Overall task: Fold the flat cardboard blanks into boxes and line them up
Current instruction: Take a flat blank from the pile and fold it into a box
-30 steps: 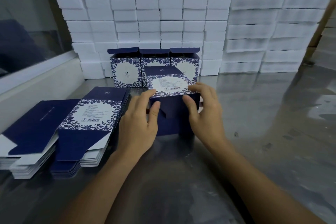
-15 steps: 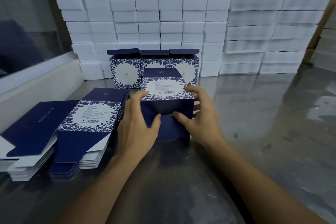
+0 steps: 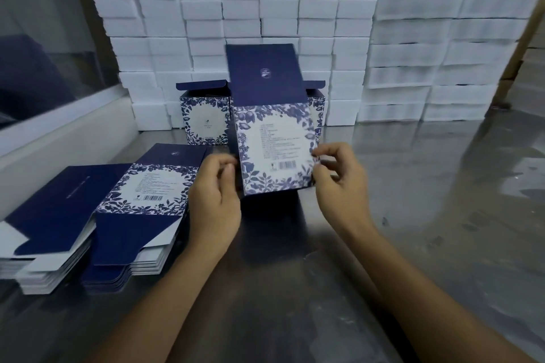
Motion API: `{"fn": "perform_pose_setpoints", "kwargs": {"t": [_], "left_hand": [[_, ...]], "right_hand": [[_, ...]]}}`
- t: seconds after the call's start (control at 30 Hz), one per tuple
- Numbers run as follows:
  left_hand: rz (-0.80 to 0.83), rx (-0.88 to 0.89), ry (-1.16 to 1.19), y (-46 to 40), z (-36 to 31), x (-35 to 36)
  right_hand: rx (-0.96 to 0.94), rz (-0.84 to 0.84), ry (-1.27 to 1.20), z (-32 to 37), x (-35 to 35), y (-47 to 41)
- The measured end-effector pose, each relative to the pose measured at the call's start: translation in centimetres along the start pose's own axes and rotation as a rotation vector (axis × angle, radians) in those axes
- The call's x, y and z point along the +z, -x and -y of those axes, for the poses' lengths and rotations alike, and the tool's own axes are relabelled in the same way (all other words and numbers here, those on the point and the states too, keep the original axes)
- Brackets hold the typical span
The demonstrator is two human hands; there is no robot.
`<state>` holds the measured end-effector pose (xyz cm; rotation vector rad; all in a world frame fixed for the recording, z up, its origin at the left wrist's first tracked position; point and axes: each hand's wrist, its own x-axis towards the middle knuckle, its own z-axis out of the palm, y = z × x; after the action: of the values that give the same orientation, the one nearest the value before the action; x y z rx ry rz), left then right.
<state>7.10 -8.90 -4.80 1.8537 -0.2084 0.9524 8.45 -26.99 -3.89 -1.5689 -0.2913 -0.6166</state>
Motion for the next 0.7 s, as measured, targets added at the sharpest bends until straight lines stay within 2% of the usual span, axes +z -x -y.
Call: {"fn": "perform_pose_setpoints", "kwargs": {"t": [0.13, 0.27, 0.33, 0.47, 0.6, 0.7], "left_hand": [[0.056, -0.116, 0.009, -0.3, 0.2, -0.2], [0.109, -0.345, 0.179, -0.6, -0.1, -0.6], [0.175, -0.402, 0.26, -0.5, -0.2, -0.5], [0.252, -0.386, 0.258, 0.0, -0.2, -0.1], [0.266, -0.343, 0.251, -0.2, -0.6, -0.5], [0.374, -0.366, 0.347, -0.2, -0.9, -0.8]], "right_hand": [[0.04, -0.025, 0.008, -0.3, -0.3, -0.3], [0.072, -0.032, 0.048, -0.5, -0.3, -0.3], [0.116, 0.001, 0.067, -0.5, -0.2, -0.2], [0.182, 0.114, 0.083, -0.3, 0.2, 0.1], [0.343, 0.264, -0.172, 0.1, 0.2, 0.3], [0.404, 0.239, -0.223, 0.5, 0.4, 0.1]]}}
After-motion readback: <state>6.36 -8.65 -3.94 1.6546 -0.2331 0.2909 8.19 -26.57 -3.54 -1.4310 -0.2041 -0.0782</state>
